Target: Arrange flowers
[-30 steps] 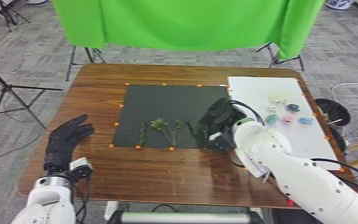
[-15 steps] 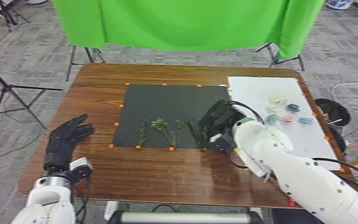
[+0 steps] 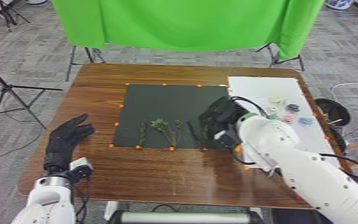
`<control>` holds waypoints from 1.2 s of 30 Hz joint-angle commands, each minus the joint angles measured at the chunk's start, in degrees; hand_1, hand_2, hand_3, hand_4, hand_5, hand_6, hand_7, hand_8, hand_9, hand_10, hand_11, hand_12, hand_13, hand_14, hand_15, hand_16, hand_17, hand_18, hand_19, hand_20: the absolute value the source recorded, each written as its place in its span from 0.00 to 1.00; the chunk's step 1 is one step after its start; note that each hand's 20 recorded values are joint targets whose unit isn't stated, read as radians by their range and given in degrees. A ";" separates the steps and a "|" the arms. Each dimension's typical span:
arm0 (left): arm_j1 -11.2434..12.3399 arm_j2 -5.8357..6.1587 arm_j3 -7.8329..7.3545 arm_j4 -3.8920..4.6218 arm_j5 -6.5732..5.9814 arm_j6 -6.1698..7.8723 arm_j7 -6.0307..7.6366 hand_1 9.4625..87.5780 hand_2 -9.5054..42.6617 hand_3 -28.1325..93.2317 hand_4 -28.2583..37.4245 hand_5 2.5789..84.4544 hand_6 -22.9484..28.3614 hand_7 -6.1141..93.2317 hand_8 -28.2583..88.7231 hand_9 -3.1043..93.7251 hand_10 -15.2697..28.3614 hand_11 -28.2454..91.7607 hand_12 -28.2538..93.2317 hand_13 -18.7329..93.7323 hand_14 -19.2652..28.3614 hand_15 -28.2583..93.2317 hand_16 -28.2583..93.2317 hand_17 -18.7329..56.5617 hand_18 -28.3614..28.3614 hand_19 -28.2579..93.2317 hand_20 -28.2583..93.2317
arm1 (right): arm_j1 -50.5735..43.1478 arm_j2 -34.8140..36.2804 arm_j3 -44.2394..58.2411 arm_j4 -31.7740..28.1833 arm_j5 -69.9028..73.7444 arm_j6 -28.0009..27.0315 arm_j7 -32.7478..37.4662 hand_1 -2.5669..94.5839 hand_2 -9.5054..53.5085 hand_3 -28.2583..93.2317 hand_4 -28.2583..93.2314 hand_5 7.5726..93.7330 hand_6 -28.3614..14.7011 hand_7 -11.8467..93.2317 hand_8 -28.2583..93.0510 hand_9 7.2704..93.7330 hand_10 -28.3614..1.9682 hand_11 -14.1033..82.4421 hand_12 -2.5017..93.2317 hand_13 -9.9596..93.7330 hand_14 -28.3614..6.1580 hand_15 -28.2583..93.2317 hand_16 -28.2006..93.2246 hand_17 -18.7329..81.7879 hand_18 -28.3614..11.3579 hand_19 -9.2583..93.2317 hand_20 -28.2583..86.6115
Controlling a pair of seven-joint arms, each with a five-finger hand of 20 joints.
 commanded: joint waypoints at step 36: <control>0.82 -0.63 0.58 0.61 0.02 -0.82 -1.25 0.22 0.60 0.80 0.05 0.61 0.41 0.23 0.16 0.58 0.66 0.43 0.33 0.56 0.76 0.45 0.21 0.37 0.73 0.34 0.39 | -20.53 13.94 21.82 -5.46 -25.82 -8.46 0.75 0.33 0.00 0.76 0.17 0.53 0.67 0.23 0.19 0.62 0.36 0.29 0.24 0.92 0.63 0.67 0.47 0.79 0.40 0.99 0.57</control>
